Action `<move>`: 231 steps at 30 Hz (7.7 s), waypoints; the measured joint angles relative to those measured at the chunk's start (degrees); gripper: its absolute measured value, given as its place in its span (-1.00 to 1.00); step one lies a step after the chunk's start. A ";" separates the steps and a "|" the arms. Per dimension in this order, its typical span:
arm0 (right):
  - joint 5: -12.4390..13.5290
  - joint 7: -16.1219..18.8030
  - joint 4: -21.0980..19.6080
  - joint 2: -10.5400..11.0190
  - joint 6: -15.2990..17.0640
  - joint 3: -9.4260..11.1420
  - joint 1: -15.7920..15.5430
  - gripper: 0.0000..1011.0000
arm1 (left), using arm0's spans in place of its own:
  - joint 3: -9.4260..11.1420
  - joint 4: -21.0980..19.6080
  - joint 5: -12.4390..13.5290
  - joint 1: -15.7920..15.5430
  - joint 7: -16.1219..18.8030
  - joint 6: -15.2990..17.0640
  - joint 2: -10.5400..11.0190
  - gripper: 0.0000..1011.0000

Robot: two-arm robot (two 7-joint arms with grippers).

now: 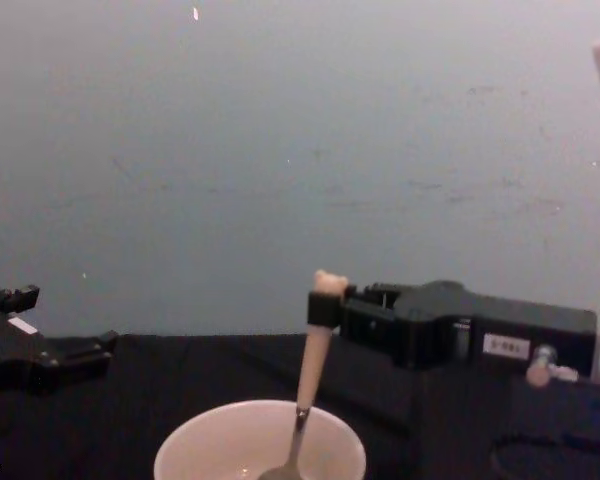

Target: Pick up the stirring spoon with one hand, stir inside the cup, then place it back in its original position.

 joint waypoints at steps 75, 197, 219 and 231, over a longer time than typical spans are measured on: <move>-1.79 -1.20 3.31 -5.76 3.84 -1.06 1.77 -0.58 | 0.00 0.00 0.00 0.00 0.00 0.00 0.00 0.98; -5.80 -6.34 6.50 -8.74 3.24 -0.69 3.94 -0.58 | 0.00 0.00 0.00 0.00 0.00 0.00 0.00 0.98; -1.14 -2.21 -3.03 -1.58 6.58 2.38 -1.69 -0.58 | 0.00 0.00 0.00 0.00 0.00 0.00 0.00 0.98; 1.57 -4.02 -4.04 -1.76 7.59 2.14 -1.44 -0.58 | 0.00 0.00 0.00 0.00 0.00 0.00 0.00 0.98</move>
